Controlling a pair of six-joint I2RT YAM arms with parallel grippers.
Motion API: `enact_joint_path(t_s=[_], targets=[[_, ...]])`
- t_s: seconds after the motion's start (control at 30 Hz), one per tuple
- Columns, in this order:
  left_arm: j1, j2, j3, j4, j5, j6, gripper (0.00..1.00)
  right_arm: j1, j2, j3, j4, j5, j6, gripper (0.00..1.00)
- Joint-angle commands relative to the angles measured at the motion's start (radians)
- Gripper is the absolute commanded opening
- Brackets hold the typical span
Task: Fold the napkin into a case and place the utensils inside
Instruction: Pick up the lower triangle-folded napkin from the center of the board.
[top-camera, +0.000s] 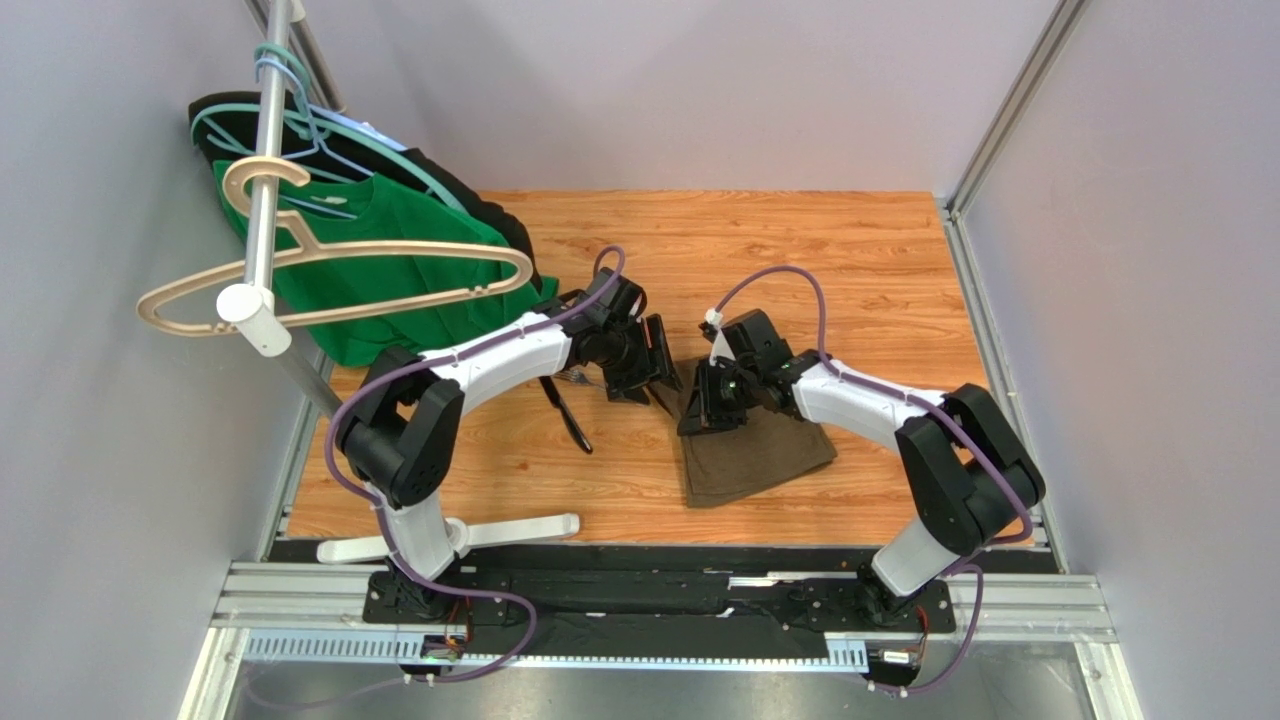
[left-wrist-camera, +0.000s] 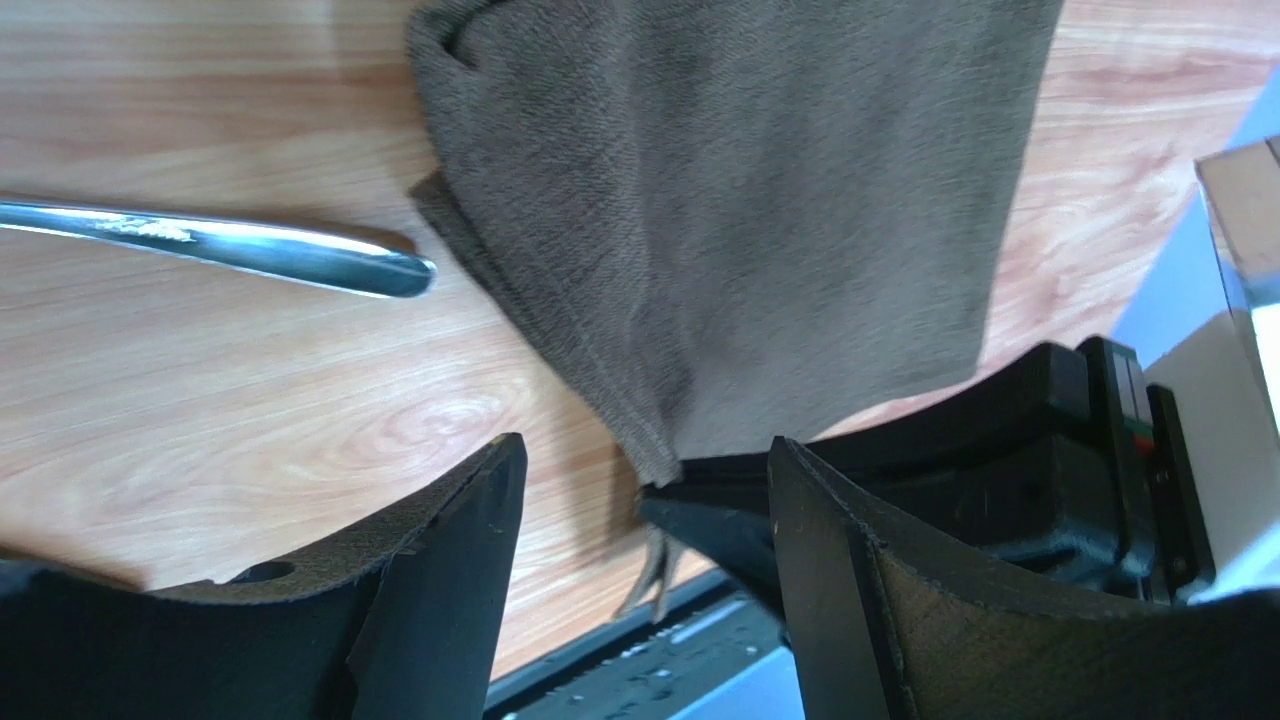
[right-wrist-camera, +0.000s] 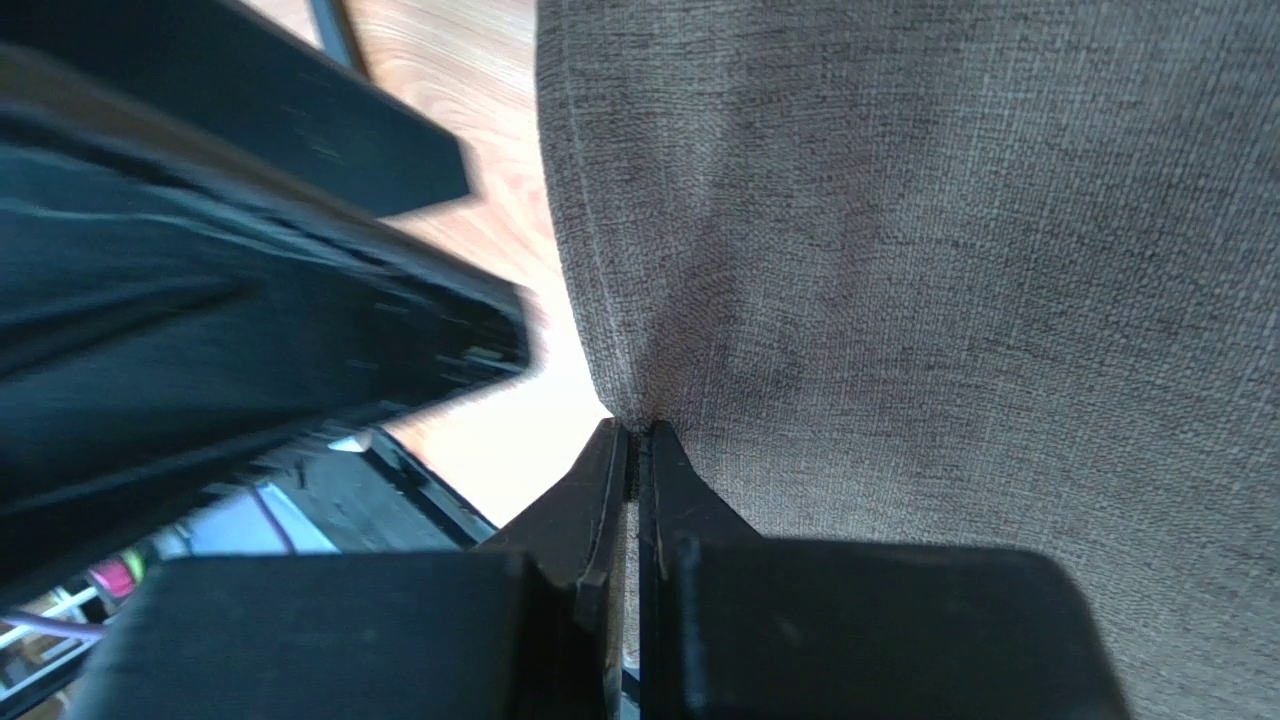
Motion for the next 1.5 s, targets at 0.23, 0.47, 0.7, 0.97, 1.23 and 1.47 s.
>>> enact_joint_path(t_s=[0.23,0.47,0.7,0.97,1.23,1.47], targets=[[-0.002,0.054,-0.024,0.092,0.094,-0.202,0.70,-0.012,-0.066,-0.014,0.098,-0.030,0.059,0.00],[-0.002,0.107,-0.003,0.140,0.135,-0.219,0.59,-0.019,-0.055,-0.014,0.109,-0.046,0.064,0.00],[-0.002,0.116,-0.012,0.170,0.106,-0.156,0.17,-0.048,-0.057,-0.022,0.097,-0.076,0.043,0.11],[-0.004,0.134,0.003,0.138,0.097,-0.121,0.00,-0.140,-0.144,-0.024,-0.023,-0.032,-0.007,0.43],[-0.033,0.131,0.062,0.080,0.045,-0.090,0.00,-0.193,0.095,0.076,0.012,-0.006,-0.034,0.00],[-0.056,0.157,0.111,0.052,0.026,-0.078,0.00,-0.202,0.181,0.107,0.032,0.003,-0.048,0.00]])
